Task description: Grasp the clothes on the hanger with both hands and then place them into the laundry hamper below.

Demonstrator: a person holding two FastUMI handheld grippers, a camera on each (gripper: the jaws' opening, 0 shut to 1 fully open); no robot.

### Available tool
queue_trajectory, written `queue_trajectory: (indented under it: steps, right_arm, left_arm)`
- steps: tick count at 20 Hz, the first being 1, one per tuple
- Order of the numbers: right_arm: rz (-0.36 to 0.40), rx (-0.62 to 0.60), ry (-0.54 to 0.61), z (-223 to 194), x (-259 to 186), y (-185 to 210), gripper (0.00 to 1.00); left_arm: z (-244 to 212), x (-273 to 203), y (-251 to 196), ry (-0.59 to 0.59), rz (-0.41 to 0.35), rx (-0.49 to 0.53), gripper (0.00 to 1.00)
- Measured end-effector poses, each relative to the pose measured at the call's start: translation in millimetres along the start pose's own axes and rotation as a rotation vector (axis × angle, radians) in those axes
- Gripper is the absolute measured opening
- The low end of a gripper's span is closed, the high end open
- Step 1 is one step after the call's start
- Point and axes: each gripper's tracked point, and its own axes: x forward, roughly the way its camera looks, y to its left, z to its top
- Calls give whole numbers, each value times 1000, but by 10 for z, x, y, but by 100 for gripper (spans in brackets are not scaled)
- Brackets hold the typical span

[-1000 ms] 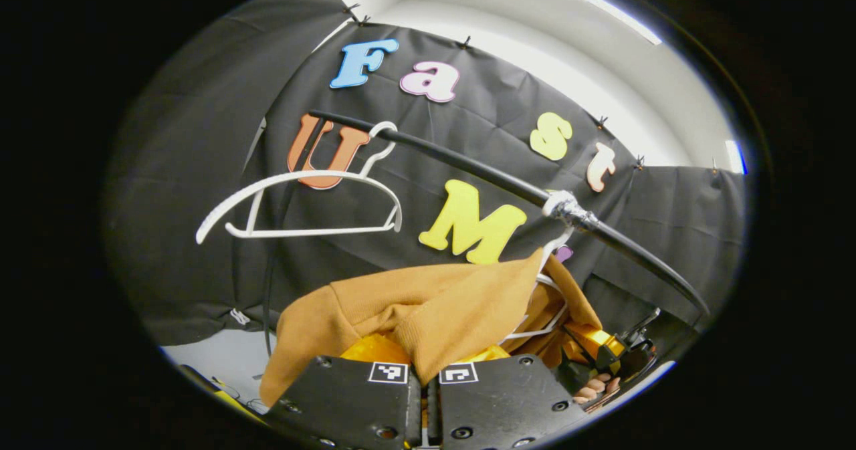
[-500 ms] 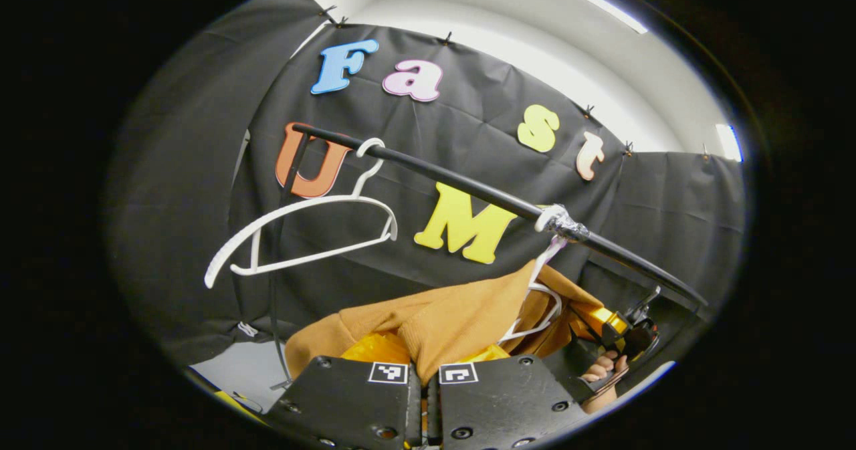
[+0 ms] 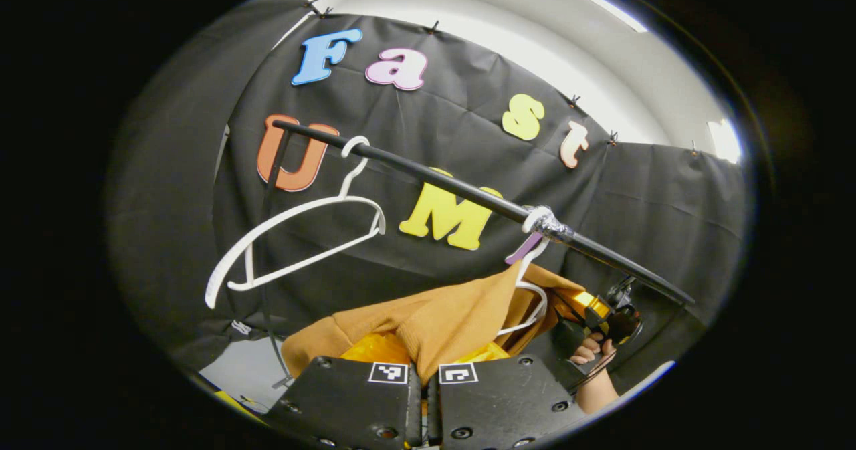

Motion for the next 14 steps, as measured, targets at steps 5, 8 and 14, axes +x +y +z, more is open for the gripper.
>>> queue_trajectory:
  steps: [5, 8, 14]
  right_arm:
    - [17, -21, 44, 28, 147, -44, 14]
    - [42, -29, 62, 42, 244, -30, 14]
    - [93, -62, 136, 82, 461, -45, 14]
  left_arm:
    - [20, -43, -102, 41, -84, 6, 3]
    - [110, -7, -30, 51, -104, 39, 3]
    - [272, 99, 151, 85, -183, 49, 3]
